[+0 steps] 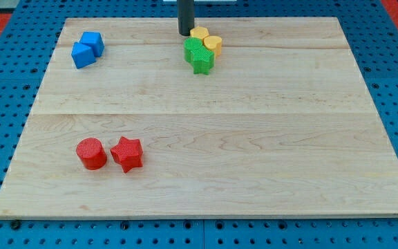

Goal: Slide the blue cube closer to the red star

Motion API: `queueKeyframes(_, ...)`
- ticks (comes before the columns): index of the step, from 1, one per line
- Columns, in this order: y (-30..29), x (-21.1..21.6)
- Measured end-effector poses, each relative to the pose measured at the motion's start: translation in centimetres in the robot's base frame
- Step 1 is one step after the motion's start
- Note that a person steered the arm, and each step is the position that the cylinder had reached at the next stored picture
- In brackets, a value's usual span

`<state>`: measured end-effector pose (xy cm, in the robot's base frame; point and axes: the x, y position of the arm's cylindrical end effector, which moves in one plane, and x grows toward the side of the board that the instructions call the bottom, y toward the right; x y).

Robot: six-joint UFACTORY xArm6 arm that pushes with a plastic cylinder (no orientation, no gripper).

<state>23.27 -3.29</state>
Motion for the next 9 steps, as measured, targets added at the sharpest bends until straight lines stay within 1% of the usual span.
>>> queueKeyframes(1,-3.2,-1.0)
queueKeyframes(2,-9.8,-3.3)
queueKeyframes(3,-16.3,-3.4)
queueKeyframes(4,-17.2,-2.4)
queueKeyframes(5,-17.0,-2.4)
queueKeyframes(6,-15.6,-2.4)
queueKeyframes(7,-15.5,-1.2)
queueKeyframes(8,-15.5,0.9)
queueKeyframes(9,-15.0,1.8)
